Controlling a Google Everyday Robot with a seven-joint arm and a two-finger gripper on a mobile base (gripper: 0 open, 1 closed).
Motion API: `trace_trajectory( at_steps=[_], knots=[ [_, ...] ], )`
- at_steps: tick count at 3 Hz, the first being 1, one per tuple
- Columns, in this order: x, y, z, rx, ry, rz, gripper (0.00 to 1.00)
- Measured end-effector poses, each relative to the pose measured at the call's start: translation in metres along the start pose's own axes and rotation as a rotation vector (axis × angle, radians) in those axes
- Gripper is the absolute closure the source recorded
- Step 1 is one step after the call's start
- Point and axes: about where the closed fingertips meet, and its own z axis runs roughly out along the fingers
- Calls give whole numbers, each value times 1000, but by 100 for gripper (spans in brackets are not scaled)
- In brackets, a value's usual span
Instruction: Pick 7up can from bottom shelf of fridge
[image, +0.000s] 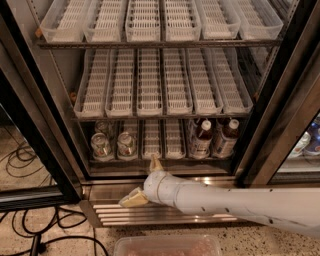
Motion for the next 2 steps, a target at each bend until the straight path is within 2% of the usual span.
trace_trajectory(
  at_steps=[1,2],
  knots=[
    [3,13,20,61,-18,75,0],
    [-1,3,31,169,-56,128,0]
  ],
)
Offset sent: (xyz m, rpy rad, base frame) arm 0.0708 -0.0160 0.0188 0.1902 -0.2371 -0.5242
